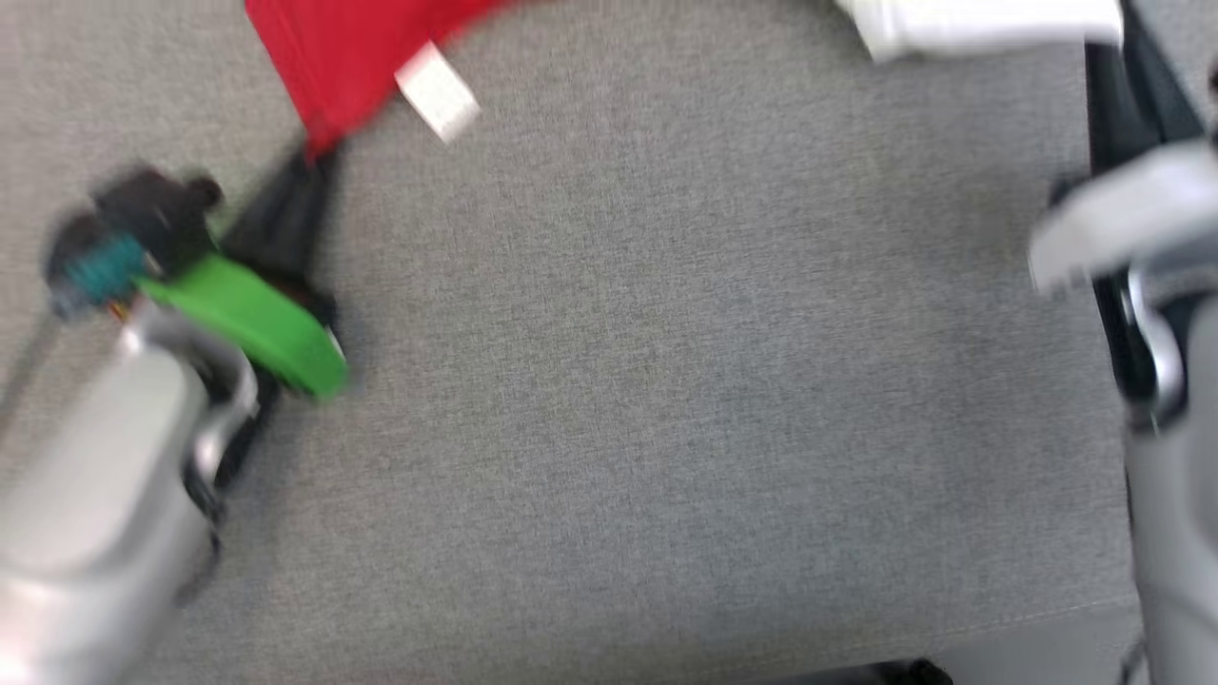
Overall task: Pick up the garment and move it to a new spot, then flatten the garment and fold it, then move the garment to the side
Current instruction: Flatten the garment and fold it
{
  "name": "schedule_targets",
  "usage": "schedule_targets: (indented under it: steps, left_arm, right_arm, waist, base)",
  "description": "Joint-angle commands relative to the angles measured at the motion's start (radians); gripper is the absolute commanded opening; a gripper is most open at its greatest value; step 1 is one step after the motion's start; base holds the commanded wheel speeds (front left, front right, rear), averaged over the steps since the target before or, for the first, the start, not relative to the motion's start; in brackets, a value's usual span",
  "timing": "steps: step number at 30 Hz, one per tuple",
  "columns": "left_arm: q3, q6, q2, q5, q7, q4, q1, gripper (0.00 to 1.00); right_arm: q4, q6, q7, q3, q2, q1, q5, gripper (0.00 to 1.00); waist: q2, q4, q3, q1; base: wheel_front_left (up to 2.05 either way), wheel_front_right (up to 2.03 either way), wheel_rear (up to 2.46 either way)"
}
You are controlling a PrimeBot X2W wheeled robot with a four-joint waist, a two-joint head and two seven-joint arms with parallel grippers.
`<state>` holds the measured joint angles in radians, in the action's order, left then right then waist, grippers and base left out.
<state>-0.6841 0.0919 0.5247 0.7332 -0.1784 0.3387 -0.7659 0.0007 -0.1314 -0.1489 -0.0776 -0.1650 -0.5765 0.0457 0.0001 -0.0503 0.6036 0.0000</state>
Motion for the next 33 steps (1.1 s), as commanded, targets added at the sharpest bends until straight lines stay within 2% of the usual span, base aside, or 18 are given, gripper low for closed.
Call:
schedule_targets:
  steps: [1,3,7,11,13,17,20,25,33]
  left_arm:
    - [-0.021,-0.022,0.006,0.004,0.005,-0.041,0.09,0.0]
    - [-0.03,-0.065,0.024,0.023,0.017,-0.12,0.185,0.0]
    - [-0.036,-0.166,0.069,0.064,0.042,-0.296,0.391,0.0]
    - [-0.055,-0.271,0.114,0.097,0.062,-0.476,0.582,0.0]
    - [-0.062,-0.319,0.129,0.118,0.07,-0.557,0.667,0.0]
    - [-0.062,-0.372,0.148,0.152,0.082,-0.674,0.753,0.0]
    - [-0.05,-0.382,0.158,0.167,0.1,-0.701,0.75,0.0]
    - [-0.029,-0.356,0.171,0.19,0.169,-0.679,0.651,0.0]
    - [-0.043,-0.278,0.1,0.211,0.292,-0.551,0.429,0.0]
  right_arm:
    - [-0.071,0.002,-0.021,-0.024,-0.012,0.115,0.022,0.0]
    - [-0.18,0.002,-0.053,-0.052,-0.019,0.269,0.038,0.0]
    - [-0.35,0.002,-0.105,-0.078,0.024,0.556,0.046,0.0]
    - [-0.458,0.001,-0.126,-0.092,0.07,0.807,0.068,0.0]
    - [-0.5,0.001,-0.137,-0.101,0.085,0.892,0.081,0.0]
    - [-0.533,0.001,-0.157,-0.101,0.1,0.991,0.085,0.0]
    - [-0.531,0.001,-0.164,-0.105,0.097,0.979,0.083,0.0]
    - [-0.493,0.001,-0.216,-0.085,0.058,0.844,0.083,0.0]
    - [-0.34,0.001,-0.347,-0.033,-0.048,0.525,0.096,0.0]
  waist:
    - [-0.0001,0.058,-0.273,0.0]
    - [-0.0001,0.063,-0.313,0.0]
    - [-0.0001,0.061,-0.357,0.0]
    - [-0.0001,0.067,-0.372,0.0]
    - [-0.0001,0.063,-0.369,0.0]
    - [-0.0001,0.062,-0.361,0.0]
    - [-0.0001,0.063,-0.352,0.0]
    - [-0.0001,0.067,-0.329,0.0]
    - [-0.0001,0.1,-0.277,0.0]
  base:
    - [0.0,0.0,0.0]
    - [0.0,0.0,0.0]
    - [0.0,0.0,0.0]
    - [0.0,0.0,0.0]
    - [0.0,0.0,0.0]
    - [0.0,0.0,0.0]
    - [0.0,0.0,0.0]
    - [0.0,0.0,0.0]
    - [0.0,0.0,0.0]
